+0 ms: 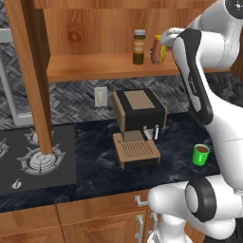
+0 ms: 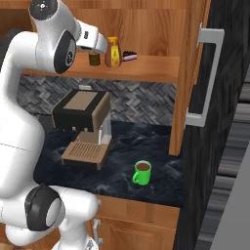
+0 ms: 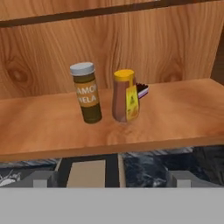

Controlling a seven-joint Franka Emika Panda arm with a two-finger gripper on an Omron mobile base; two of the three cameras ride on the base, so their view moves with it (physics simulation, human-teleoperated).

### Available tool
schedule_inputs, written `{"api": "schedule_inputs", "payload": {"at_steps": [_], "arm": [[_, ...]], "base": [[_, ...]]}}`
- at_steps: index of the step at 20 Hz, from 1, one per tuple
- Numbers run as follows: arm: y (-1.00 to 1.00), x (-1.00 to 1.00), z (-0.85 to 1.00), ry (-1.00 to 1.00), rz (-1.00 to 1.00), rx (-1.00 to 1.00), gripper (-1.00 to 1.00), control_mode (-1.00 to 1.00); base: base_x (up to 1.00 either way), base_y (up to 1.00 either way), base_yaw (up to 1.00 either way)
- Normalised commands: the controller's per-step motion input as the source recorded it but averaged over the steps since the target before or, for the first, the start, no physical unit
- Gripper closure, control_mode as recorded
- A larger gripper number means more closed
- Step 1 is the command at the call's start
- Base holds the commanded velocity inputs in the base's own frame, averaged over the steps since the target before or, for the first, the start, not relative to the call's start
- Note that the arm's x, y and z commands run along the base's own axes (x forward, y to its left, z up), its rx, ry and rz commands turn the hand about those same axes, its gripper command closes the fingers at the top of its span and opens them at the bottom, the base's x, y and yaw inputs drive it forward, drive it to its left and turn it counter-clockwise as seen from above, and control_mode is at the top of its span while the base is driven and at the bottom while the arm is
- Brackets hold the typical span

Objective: Pick the cinnamon and honey bottle from the cabinet and place them next to the mug.

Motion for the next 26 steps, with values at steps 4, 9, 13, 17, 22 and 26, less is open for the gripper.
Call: {"api": "schedule_inputs", "payload": {"at_steps": [4, 9, 13, 17, 22, 26], "arm": [[0.0, 0.28, -0.07, 0.01, 0.01, 0.0, -1.0, -1.0], [-0.04, 0.29, -0.47, 0.05, 0.0, 0.0, -1.0, -1.0], [-0.38, 0.09, -0.17, 0.0, 0.0, 0.0, -1.0, -1.0], [-0.4, 0.1, -0.07, -0.01, 0.08, 0.0, -1.0, -1.0], [-0.02, 0.43, 0.0, -0.05, 0.26, 0.0, -1.0, -1.0], [-0.03, 0.5, 0.0, -0.05, 0.33, 0.0, -1.0, -1.0]], "base": [[0.0, 0.0, 0.0], [0.0, 0.0, 0.0], [0.0, 0.0, 0.0], [0.0, 0.0, 0.0], [0.0, 0.0, 0.0], [0.0, 0.0, 0.0]]}}
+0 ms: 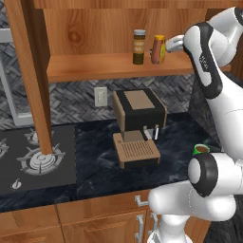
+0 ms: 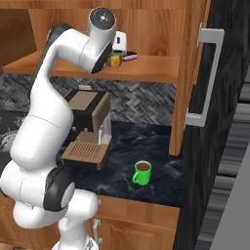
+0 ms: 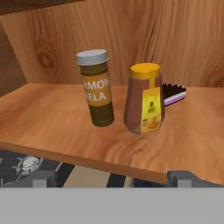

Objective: Pick the cinnamon and honey bottle from the cabinet and place them next to the mug.

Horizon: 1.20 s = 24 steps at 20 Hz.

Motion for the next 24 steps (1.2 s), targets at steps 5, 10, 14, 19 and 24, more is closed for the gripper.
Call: {"api": "schedule_inputs", "payload": {"at_steps": [5, 10, 14, 19, 24], "arm": [[-0.07, 0.42, 0.0, 0.02, 0.22, 0.0, -1.0, -1.0], [0.0, 0.37, 0.01, 0.15, 0.01, -0.03, -1.0, -1.0], [0.0, 0.51, 0.0, 0.19, 0.0, 0.0, -1.0, -1.0], [0.0, 0.41, -0.01, 0.04, 0.0, 0.0, -1.0, -1.0], [-0.02, 0.19, -0.09, -0.08, 0.0, 0.0, -1.0, -1.0]], "base": [[0.0, 0.0, 0.0], [0.0, 0.0, 0.0], [0.0, 0.0, 0.0], [0.0, 0.0, 0.0], [0.0, 0.0, 0.0]]}}
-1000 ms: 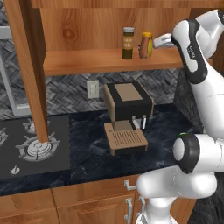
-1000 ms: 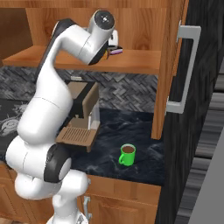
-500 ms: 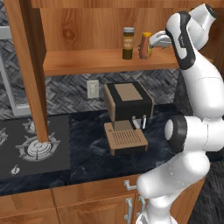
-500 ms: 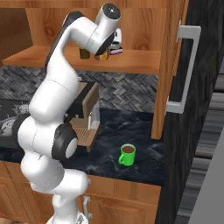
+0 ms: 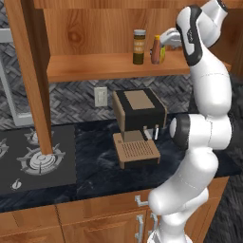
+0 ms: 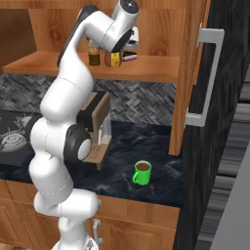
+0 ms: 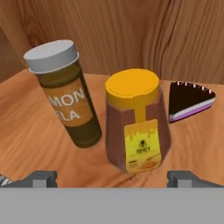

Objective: Pick the cinnamon and honey bottle from the cabinet and place them next to the mug.

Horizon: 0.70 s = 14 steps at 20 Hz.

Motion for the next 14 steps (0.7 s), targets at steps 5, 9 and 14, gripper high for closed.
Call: {"api": "schedule_inputs", "payload": {"at_steps": [5, 9, 14], "arm": [[0.0, 0.07, -0.16, -0.14, 0.0, 0.0, -1.0, -1.0], [0.0, 0.12, -0.27, -0.07, 0.0, 0.0, -1.0, -1.0], [0.0, 0.16, -0.3, -0.03, 0.0, 0.0, -1.0, -1.0]], "base": [[0.0, 0.0, 0.0], [0.0, 0.0, 0.0], [0.0, 0.0, 0.0]]}}
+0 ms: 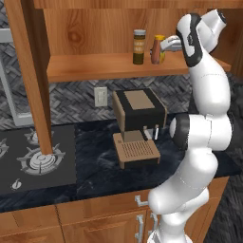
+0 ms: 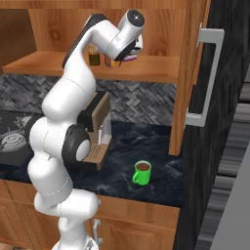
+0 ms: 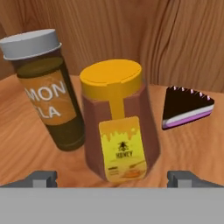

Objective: Pick the cinnamon and honey bottle from the cabinet and place them next to the mug.

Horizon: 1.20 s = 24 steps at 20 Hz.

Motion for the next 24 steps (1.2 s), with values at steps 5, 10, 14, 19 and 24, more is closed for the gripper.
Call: {"api": "schedule_inputs", "payload": {"at_steps": [5, 10, 14, 19, 24], "arm": [[0.0, 0.25, -0.09, -0.04, 0.0, 0.0, -1.0, -1.0], [0.0, 0.17, 0.0, -0.02, 0.0, 0.0, -1.0, -1.0], [0.0, 0.07, 0.0, -0.01, 0.0, 0.0, -1.0, -1.0], [0.0, 0.0, 0.0, 0.0, 0.0, 0.0, -1.0, -1.0], [0.0, 0.09, 0.0, 0.0, 0.0, 0.0, -1.0, -1.0]], "base": [[0.0, 0.0, 0.0], [0.0, 0.0, 0.0], [0.0, 0.0, 0.0], [0.0, 0.0, 0.0], [0.0, 0.0, 0.0]]}}
